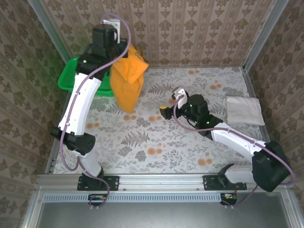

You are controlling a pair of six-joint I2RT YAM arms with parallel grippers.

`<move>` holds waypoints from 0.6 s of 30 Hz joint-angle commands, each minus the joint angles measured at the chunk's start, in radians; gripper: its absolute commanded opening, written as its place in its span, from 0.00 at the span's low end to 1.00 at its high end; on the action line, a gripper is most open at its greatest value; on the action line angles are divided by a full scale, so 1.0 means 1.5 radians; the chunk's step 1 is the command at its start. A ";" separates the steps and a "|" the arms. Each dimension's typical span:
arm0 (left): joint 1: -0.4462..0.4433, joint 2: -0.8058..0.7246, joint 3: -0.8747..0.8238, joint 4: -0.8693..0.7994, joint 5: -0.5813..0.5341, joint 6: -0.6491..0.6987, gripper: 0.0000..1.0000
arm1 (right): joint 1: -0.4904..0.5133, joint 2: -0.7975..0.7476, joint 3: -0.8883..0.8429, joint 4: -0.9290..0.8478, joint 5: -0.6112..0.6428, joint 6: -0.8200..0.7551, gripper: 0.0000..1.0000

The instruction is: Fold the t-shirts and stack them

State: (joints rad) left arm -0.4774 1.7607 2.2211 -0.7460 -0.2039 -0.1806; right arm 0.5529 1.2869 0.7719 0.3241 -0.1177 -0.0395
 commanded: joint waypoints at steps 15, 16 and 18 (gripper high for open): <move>0.004 -0.152 -0.464 0.186 0.097 -0.148 1.00 | 0.004 0.109 0.030 0.001 -0.030 0.065 1.00; 0.011 -0.162 -0.489 0.188 0.092 -0.169 1.00 | 0.005 0.128 0.037 0.005 -0.033 0.072 1.00; 0.054 -0.173 -0.534 0.186 0.095 -0.206 1.00 | 0.009 0.162 0.058 0.007 -0.032 0.087 1.00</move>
State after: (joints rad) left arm -0.4568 1.5402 1.4780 -0.5011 -0.0212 -0.4072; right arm 0.5560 1.4784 0.8059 0.3321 -0.1429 0.0471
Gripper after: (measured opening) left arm 0.997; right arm 0.999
